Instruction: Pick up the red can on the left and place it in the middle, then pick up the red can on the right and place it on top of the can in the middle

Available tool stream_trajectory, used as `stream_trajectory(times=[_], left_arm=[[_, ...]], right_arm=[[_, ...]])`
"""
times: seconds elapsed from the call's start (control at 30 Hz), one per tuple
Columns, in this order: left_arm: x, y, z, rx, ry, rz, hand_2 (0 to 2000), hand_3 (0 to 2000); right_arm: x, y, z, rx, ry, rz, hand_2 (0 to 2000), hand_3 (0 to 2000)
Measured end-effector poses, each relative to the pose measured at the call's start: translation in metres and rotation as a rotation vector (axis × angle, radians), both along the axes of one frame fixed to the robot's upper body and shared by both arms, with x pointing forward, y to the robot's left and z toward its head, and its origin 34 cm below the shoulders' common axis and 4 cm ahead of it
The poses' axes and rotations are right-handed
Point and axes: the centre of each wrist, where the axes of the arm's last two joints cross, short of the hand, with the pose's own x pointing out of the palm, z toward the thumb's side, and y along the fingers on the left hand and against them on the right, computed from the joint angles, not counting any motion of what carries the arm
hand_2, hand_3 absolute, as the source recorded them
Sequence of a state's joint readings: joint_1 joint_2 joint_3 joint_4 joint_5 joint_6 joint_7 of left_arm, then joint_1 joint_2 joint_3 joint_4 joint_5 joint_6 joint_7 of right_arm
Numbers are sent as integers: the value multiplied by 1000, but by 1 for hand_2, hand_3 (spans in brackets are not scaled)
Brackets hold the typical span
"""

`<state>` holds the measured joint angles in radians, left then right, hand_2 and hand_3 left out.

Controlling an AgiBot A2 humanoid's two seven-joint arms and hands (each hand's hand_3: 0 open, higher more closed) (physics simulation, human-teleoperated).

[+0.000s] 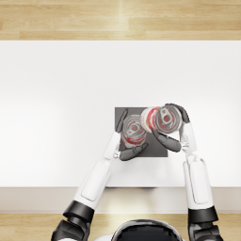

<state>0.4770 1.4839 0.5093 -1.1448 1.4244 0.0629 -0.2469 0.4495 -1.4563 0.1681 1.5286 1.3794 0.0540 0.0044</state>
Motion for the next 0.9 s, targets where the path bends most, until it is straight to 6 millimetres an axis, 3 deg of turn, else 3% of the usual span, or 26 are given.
stream_trajectory(times=[0.13, 0.27, 0.43, 0.67, 0.7, 0.73, 0.8, 0.83, 0.9], left_arm=[[-17, 22, 23, -7, 74, 22, 0, 0], [-30, 56, 42, -56, 42, 117, 0, 0], [-43, 84, 38, -73, 61, 203, 0, 0], [-50, 95, 30, -80, 88, 247, 0, 0], [-51, 96, 29, -80, 91, 249, 0, 0], [-51, 96, 28, -81, 94, 249, 0, 0], [-52, 95, 27, -82, 98, 248, 0, 0], [-53, 95, 27, -83, 99, 247, 0, 0], [-53, 93, 28, -86, 95, 242, 0, 0]], right_arm=[[6, 13, 8, -9, 22, 34, 2000, 1520], [7, 28, 14, -56, 220, 43, 2000, 1520], [11, 46, 15, -85, 302, 71, 2000, 1520], [23, 57, 10, -76, 349, 56, 2000, 1520], [23, 57, 9, -76, 352, 55, 639, 1193], [23, 58, 8, -80, 353, 63, 0, 867], [19, 60, 8, -83, 355, 69, 0, 213], [16, 61, 10, -83, 347, 75, 0, 0], [12, 63, 19, -76, 317, 86, 0, 0]])
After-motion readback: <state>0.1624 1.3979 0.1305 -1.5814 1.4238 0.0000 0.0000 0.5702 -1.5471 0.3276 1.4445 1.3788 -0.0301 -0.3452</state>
